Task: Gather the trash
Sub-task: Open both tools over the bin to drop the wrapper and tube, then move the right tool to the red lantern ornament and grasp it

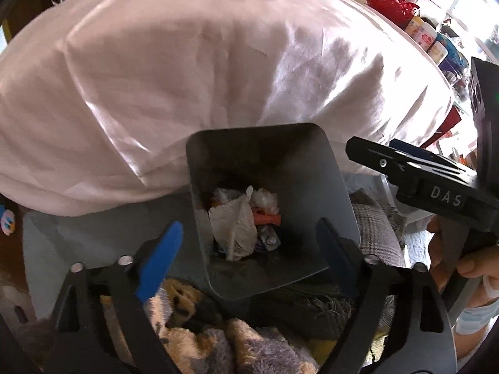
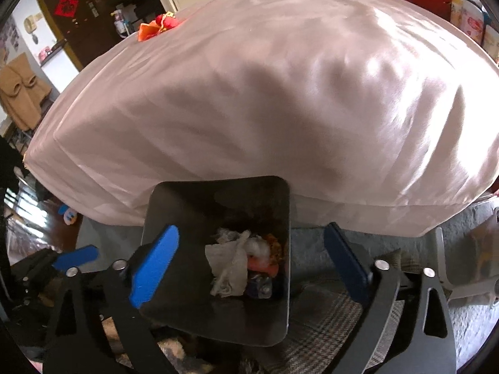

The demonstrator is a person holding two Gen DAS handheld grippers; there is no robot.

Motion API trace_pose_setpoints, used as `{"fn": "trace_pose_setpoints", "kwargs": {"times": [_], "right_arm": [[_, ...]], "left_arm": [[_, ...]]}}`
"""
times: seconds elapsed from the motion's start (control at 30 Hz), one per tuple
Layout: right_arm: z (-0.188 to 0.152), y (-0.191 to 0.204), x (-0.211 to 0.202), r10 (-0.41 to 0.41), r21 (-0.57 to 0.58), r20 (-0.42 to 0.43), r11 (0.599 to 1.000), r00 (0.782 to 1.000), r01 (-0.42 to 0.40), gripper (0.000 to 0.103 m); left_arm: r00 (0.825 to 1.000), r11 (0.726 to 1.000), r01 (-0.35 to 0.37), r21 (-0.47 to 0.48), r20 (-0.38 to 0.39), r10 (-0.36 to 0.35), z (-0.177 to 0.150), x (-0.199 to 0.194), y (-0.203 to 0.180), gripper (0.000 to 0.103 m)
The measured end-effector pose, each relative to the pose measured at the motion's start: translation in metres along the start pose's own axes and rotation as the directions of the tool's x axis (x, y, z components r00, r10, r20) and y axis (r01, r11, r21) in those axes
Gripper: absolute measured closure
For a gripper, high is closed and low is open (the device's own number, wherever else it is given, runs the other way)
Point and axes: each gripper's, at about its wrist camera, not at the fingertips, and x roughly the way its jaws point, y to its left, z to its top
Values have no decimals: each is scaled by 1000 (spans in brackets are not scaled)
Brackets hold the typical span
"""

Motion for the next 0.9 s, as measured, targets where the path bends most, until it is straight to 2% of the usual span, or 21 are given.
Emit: {"fn": "trace_pose_setpoints", "kwargs": {"times": [0.1, 0.27, 0.43, 0.57, 0.7, 0.9], "right_arm": [[7, -2, -7, -15, -7, 19, 1000, 1000, 15, 4], [24, 1, -28, -38, -47, 68, 998, 997, 41, 4], [52, 10, -58, -50, -121, 160, 990, 986, 70, 4], [77, 18, -75, -42, -168, 218, 983, 975, 80, 4], [105, 31, -77, -43, -208, 268, 973, 962, 101, 4], [148, 50, -54, 13, -211, 253, 977, 967, 42, 4]], "left_arm": [[1000, 1000, 3, 4, 15, -3, 3, -9, -2, 10], [999, 1000, -8, -9, 41, 8, 10, -26, 5, 9], [995, 1000, 8, -22, 102, -6, 25, -59, 18, 9], [982, 999, -45, -27, 181, 49, 50, -91, 37, 8], [970, 993, -96, -70, 216, 109, 79, -104, 62, 8], [965, 989, -134, -67, 219, 146, 120, -96, 86, 8]]}}
